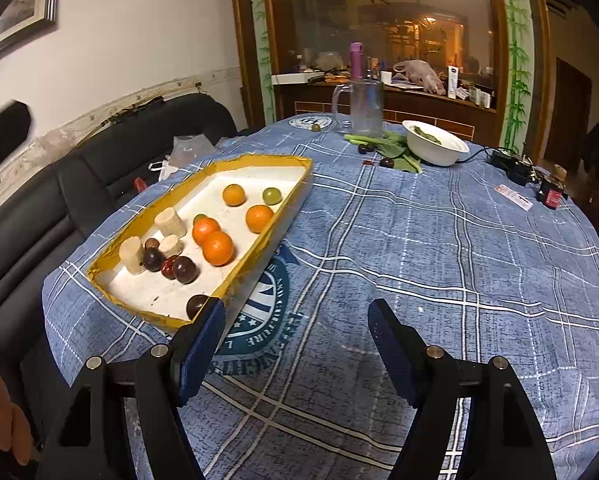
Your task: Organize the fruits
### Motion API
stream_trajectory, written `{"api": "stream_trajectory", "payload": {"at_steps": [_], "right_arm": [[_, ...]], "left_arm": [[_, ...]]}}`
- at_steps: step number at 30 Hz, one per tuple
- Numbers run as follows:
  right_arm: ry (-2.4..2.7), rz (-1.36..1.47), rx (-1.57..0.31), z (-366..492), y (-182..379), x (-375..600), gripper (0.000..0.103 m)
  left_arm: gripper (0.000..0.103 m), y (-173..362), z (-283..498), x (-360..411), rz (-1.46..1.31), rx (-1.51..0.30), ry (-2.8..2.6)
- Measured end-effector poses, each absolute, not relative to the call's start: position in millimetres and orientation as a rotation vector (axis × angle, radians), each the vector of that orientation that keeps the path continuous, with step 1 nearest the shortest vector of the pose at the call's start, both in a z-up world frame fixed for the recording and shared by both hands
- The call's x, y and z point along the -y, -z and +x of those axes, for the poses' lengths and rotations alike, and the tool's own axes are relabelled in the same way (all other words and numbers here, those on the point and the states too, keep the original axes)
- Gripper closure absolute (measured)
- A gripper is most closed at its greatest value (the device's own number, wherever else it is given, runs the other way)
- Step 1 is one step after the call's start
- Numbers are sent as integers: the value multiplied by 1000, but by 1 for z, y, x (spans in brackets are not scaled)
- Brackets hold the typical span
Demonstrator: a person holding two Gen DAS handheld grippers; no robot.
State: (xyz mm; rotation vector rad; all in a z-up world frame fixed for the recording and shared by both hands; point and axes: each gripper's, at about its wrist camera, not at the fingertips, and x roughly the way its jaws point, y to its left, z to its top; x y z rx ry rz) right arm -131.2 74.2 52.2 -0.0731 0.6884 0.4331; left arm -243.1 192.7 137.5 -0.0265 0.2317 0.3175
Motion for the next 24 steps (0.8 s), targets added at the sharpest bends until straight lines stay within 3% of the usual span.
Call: {"api": "stream_trajectory", "payload": {"at_steps": [14, 24], "right_arm": [[-498, -169, -695, -139, -47, -114, 21], [-488, -165, -691, -133, -51, -110, 20]], "left_arm": [[0, -100, -214, -223, -130, -512, -405], [0, -99, -205, -220, -162, -581, -368]]}}
